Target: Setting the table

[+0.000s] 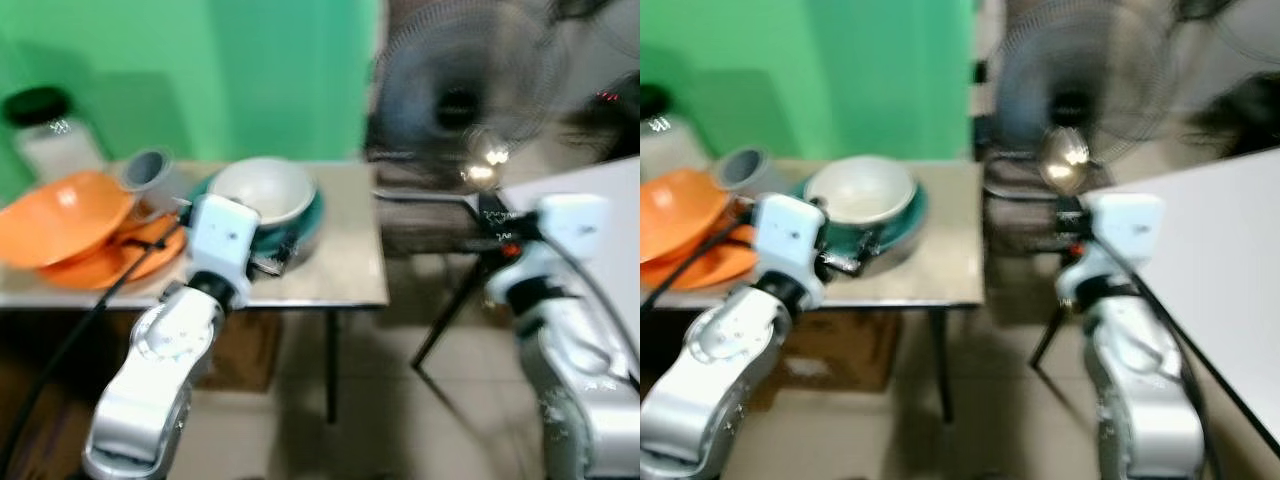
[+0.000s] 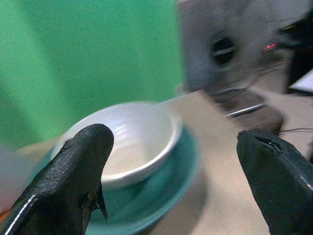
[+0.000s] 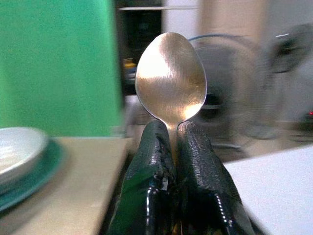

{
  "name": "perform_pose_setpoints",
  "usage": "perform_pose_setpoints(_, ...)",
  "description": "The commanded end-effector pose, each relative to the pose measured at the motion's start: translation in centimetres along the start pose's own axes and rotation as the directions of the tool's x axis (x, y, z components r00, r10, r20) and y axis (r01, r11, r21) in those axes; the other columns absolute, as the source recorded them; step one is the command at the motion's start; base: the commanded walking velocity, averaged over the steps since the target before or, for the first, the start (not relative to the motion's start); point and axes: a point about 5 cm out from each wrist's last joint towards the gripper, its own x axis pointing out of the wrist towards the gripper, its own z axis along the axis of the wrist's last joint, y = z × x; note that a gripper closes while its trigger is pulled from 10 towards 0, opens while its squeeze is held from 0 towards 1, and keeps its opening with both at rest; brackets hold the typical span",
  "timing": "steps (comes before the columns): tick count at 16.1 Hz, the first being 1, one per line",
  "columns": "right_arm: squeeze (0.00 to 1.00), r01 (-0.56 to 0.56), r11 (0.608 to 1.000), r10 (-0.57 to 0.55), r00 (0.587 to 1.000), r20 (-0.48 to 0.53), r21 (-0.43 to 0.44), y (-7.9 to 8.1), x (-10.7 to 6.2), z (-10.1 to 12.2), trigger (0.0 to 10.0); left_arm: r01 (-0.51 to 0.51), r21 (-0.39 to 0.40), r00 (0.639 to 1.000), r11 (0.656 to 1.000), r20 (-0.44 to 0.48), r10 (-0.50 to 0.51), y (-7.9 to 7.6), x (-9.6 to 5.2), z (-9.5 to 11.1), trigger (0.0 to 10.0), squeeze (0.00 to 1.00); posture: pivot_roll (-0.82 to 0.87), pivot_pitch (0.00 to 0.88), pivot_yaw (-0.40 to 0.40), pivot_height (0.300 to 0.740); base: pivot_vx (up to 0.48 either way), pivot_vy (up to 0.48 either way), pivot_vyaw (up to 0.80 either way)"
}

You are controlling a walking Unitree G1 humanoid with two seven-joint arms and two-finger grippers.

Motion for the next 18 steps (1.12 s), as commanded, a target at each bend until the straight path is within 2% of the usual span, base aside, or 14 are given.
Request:
perform_pose_setpoints(1, 0.0, -0.018, 1.0, 0.018, 1.0, 0.007, 0.02, 0.4, 0.0, 0.2, 10.0, -0.022, 0.011, 1.0, 1.0, -0.003, 0.022, 0.5, -0.1, -0.1, 10.0, 0.0, -0.13, 0.029, 0.002, 0.74, 0.0, 0.0, -0.77)
perform_pose_setpoints(2, 0.0, -0.002, 0.999, 0.003, 1.0, -0.015, 0.038, 0.3, 0.0, -0.1, 10.0, -0.025, 0.011, 1.0, 1.0, -0.006, 0.025, 0.7, 0.0, -0.2, 10.0, 0.0, -0.13, 0.026, 0.004, 0.74, 0.0, 0.0, -0.77)
perform_pose_setpoints(7, 0.0, 0.055, 0.998, -0.056, 0.992, -0.115, -0.011, -0.1, 0.3, -1.5, 10.0, -0.052, 0.006, 0.999, 0.999, -0.012, 0.052, 1.0, 0.1, -0.6, 10.0, 0.0, -0.14, 0.015, 0.005, 0.74, 0.0, 0.0, -0.79)
perform_pose_setpoints(12, 0.0, 0.047, 0.998, -0.051, 0.984, -0.173, -0.029, 0.2, 0.4, -2.1, 10.0, -0.098, 0.017, 0.995, 0.995, 0.008, 0.098, 1.3, 0.2, -0.7, 10.0, 0.0, -0.14, 0.009, 0.004, 0.74, 0.0, 0.0, -0.79)
perform_pose_setpoints(18, 0.0, 0.048, 0.998, -0.055, 0.981, -0.187, -0.045, 0.3, 0.5, -2.3, 10.0, -0.092, -0.011, 0.996, 0.996, -0.003, 0.092, 1.2, 0.4, -1.0, 10.0, 0.0, -0.14, 0.009, 0.008, 0.74, 0.0, 0.0, -0.79)
